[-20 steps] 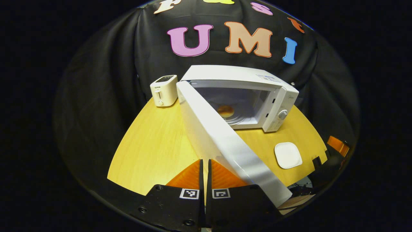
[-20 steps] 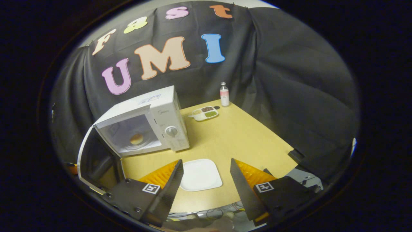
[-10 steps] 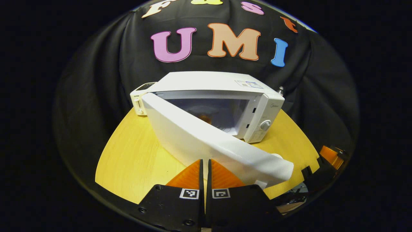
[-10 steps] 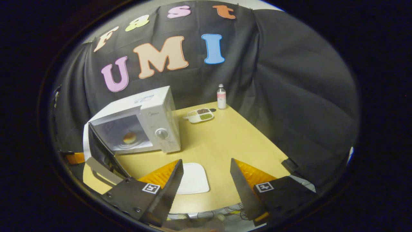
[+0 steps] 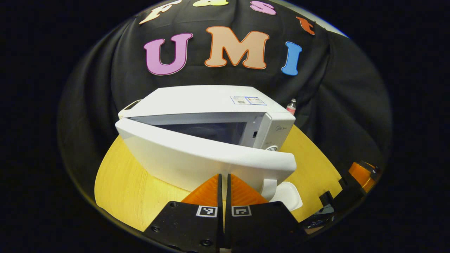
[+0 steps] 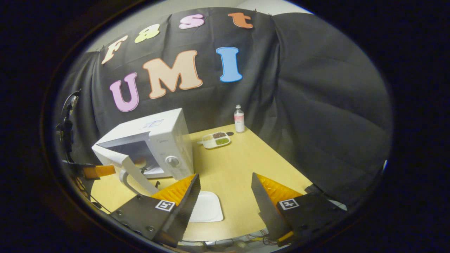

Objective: Open the microwave oven with the left hand, put the food in, and close the microwave oven.

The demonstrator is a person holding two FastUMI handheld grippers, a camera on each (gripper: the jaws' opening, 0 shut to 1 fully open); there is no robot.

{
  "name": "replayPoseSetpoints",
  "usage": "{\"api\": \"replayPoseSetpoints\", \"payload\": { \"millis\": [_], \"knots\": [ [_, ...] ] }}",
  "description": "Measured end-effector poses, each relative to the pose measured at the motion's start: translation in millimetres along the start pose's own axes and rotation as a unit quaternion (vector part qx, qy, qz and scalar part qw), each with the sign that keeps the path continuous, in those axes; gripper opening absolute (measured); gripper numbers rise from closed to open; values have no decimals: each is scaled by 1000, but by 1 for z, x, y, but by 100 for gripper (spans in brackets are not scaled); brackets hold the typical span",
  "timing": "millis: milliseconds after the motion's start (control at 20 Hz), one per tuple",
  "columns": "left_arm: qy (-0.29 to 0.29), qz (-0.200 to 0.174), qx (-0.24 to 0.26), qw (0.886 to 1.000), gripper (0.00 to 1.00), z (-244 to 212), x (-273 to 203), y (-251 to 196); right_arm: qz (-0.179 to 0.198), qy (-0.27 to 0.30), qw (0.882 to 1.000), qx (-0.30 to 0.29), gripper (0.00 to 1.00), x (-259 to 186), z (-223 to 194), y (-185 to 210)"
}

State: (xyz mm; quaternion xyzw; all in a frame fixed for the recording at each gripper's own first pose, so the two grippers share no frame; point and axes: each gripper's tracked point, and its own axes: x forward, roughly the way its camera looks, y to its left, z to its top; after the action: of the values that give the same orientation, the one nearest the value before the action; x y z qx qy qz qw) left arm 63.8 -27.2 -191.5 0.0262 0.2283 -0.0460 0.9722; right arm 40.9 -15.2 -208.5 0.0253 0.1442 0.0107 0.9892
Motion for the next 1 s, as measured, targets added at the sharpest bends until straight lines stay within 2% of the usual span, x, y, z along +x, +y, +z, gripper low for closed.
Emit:
{"api": "replayPoseSetpoints", "payload": {
  "millis": [50, 100, 200, 550, 650, 700, 800, 950, 1000],
  "knots": [
    [-3, -4, 1, 1000, 1, 4, 6, -4, -1, -3, 1000, -2, 92, 1, 0, -1],
    [-5, -8, 0, 1000, 1, 7, 12, -9, -2, -5, 1000, -4, 87, 1, 2, -1],
    [-5, -12, 1, 1000, 0, 12, 24, -14, -2, -10, 1000, -7, 87, 3, 5, -2],
    [-24, 6, 19, 1000, 1, 35, 50, -6, -4, -41, 999, -4, 87, 1, 21, -9],
    [-29, 9, 14, 999, 1, 39, 56, -7, -6, -43, 999, -4, 87, 2, 22, -9],
    [-30, 9, 11, 999, 1, 40, 58, -8, -6, -41, 999, -3, 91, 3, 21, -10],
    [-30, 9, 3, 1000, 1, 42, 63, -10, -5, -37, 999, -2, 87, 3, 19, -10],
    [-33, 7, -19, 999, 1, 47, 69, -12, -6, -37, 999, -7, 91, 4, 20, -11],
    [-33, 7, -25, 999, 1, 48, 70, -13, -7, -37, 999, -9, 87, 4, 19, -11]
  ]
}}
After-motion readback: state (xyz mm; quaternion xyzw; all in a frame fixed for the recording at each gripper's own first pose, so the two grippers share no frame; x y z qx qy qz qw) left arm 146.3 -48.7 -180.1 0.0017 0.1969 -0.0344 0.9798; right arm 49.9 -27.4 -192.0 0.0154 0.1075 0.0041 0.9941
